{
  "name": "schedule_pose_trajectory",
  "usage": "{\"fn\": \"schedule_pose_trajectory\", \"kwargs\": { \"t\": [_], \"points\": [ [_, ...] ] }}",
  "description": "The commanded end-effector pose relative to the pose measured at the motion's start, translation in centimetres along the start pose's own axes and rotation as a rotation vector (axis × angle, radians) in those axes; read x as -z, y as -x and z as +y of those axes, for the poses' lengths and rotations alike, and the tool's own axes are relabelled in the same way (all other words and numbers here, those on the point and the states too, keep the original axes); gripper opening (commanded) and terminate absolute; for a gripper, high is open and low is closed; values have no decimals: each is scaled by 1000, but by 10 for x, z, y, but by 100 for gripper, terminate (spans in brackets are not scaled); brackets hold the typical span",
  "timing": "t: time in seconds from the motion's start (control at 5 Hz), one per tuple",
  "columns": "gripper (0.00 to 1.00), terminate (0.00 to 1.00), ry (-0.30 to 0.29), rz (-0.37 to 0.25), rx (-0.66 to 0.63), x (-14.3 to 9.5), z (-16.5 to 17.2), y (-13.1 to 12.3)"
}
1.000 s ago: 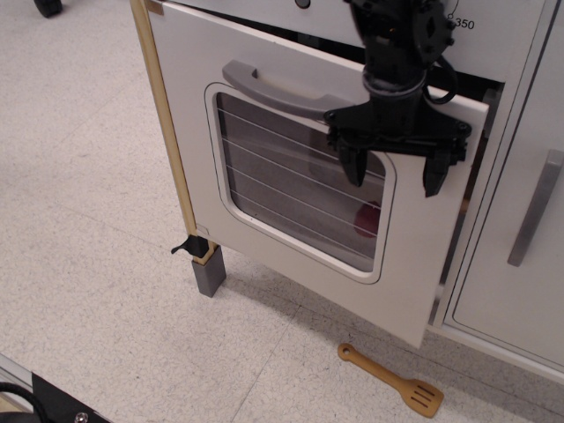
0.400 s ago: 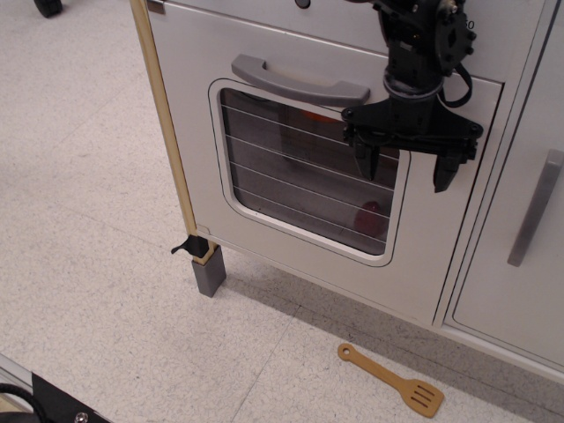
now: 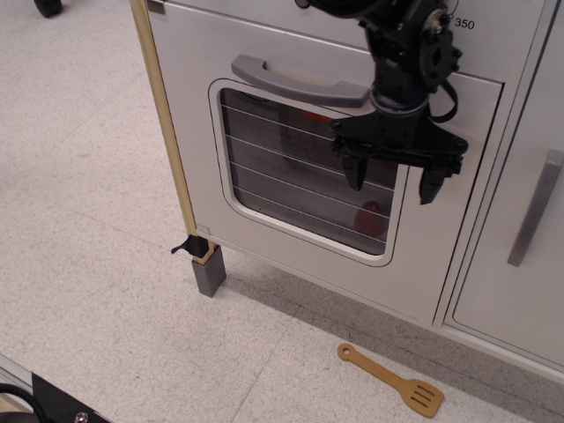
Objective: Close oven
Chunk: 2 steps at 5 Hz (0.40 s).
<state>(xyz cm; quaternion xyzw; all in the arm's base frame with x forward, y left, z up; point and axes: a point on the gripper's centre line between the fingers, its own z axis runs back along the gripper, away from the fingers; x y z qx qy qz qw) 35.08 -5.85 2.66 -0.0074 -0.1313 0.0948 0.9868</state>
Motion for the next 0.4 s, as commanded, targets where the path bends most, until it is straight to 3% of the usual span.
{"fn": "schedule_pose_trajectory", "kwargs": {
  "t": [0.0, 0.2],
  "points": [
    [100, 0, 33, -9, 21, -33, 6, -8],
    [100, 100, 33, -9, 21, -33, 6, -8]
  ]
}}
